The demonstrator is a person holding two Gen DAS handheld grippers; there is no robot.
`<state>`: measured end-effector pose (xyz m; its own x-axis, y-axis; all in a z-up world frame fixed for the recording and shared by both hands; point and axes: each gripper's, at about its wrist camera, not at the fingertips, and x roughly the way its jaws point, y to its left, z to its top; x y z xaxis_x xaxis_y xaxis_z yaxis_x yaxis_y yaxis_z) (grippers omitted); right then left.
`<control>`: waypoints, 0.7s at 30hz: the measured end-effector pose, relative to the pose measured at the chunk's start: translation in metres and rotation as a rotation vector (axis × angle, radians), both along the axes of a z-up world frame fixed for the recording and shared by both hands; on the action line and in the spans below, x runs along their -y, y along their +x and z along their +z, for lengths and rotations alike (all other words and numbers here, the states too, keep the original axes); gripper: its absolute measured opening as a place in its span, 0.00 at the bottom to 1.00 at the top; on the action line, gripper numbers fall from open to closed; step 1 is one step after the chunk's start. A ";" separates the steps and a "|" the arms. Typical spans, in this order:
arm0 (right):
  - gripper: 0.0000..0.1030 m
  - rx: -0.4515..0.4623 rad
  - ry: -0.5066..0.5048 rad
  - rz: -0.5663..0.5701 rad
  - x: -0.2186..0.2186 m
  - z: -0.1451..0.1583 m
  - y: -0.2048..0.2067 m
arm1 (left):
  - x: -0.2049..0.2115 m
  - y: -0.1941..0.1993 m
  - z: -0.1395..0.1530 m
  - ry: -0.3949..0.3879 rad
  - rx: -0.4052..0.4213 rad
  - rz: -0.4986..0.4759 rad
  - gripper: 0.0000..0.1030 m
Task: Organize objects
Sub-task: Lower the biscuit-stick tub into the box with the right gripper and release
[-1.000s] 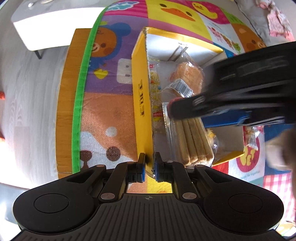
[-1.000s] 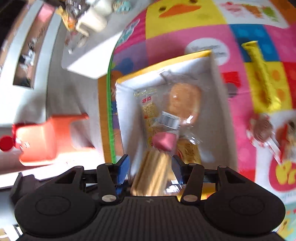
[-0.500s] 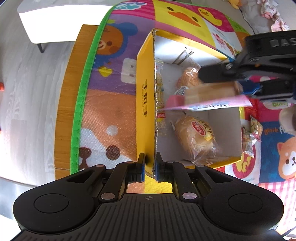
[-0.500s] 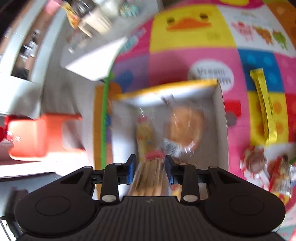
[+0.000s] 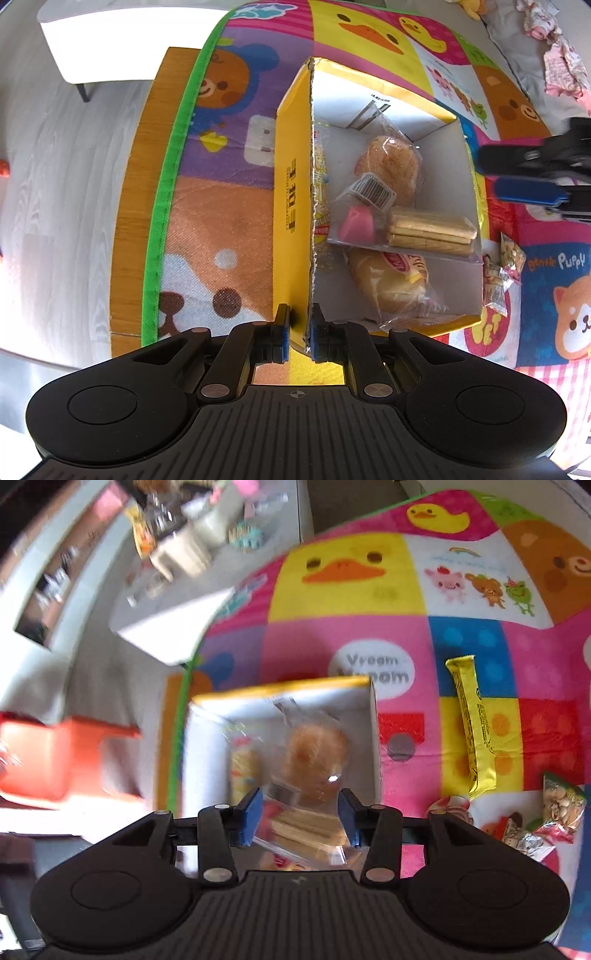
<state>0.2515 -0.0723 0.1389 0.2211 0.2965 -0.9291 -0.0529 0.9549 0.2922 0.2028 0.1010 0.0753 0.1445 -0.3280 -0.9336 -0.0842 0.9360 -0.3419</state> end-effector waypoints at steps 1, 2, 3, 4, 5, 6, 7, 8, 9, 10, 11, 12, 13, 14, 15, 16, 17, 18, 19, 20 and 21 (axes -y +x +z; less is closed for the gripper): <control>0.43 0.006 0.022 -0.020 0.007 0.005 0.000 | 0.000 0.000 0.000 -0.001 0.000 0.001 0.12; 0.43 0.014 0.034 -0.037 0.014 0.010 -0.001 | 0.000 0.000 0.000 -0.002 -0.001 0.003 0.12; 0.43 0.020 0.036 -0.052 0.021 0.015 -0.003 | -0.001 0.000 0.000 -0.003 -0.001 0.003 0.12; 0.43 0.023 0.035 -0.066 0.027 0.016 -0.005 | -0.001 0.000 0.000 -0.003 0.000 0.002 0.12; 0.43 0.016 0.041 -0.084 0.032 0.017 -0.006 | -0.001 0.000 0.000 -0.003 0.000 0.002 0.12; 0.43 -0.002 0.062 -0.102 0.037 0.015 -0.010 | -0.001 0.000 0.000 -0.003 0.000 0.002 0.12; 0.43 -0.029 0.094 -0.115 0.040 0.012 -0.014 | -0.001 0.000 0.000 -0.003 0.000 0.002 0.12; 0.43 -0.062 0.128 -0.123 0.041 0.008 -0.020 | -0.001 0.000 0.000 -0.003 0.000 0.001 0.12; 0.43 -0.093 0.150 -0.118 0.038 0.003 -0.027 | -0.001 0.000 0.000 -0.003 0.000 0.000 0.12; 0.43 -0.123 0.158 -0.107 0.033 -0.004 -0.033 | -0.001 0.000 0.000 -0.003 0.001 -0.002 0.12; 0.42 -0.155 0.156 -0.095 0.027 -0.011 -0.038 | -0.001 0.000 0.000 -0.003 0.001 -0.004 0.12; 0.39 -0.190 0.145 -0.082 0.020 -0.020 -0.043 | -0.001 0.000 0.000 -0.003 0.002 -0.004 0.12; 0.37 -0.221 0.126 -0.070 0.012 -0.029 -0.045 | -0.001 0.000 0.000 -0.003 0.001 -0.004 0.12; 0.33 -0.244 0.110 -0.061 0.006 -0.038 -0.048 | -0.001 0.000 0.000 -0.001 0.003 -0.004 0.12; 0.31 -0.259 0.102 -0.055 -0.001 -0.045 -0.049 | -0.001 0.000 0.000 -0.001 0.004 -0.005 0.12; 0.30 -0.254 0.099 -0.051 -0.006 -0.049 -0.049 | -0.001 0.000 -0.001 -0.001 0.006 -0.005 0.12; 0.30 -0.257 0.095 -0.049 -0.010 -0.053 -0.048 | -0.001 0.000 -0.001 -0.001 0.006 -0.005 0.12; 0.29 -0.254 0.093 -0.051 -0.014 -0.057 -0.047 | -0.001 0.000 -0.001 0.000 0.007 -0.004 0.12; 0.28 -0.248 0.090 -0.049 -0.017 -0.060 -0.045 | -0.001 0.000 -0.001 0.001 0.008 -0.001 0.12; 0.28 -0.248 0.082 -0.044 -0.020 -0.064 -0.044 | -0.001 0.000 0.000 0.001 0.007 0.001 0.12; 0.27 -0.248 0.068 -0.038 -0.023 -0.068 -0.045 | -0.001 -0.001 0.000 0.002 0.006 0.004 0.12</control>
<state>0.2069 -0.0492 0.0706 0.0006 0.3563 -0.9344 0.0637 0.9325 0.3556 0.2022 0.1018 0.0751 0.1517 -0.3258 -0.9332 -0.0856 0.9362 -0.3408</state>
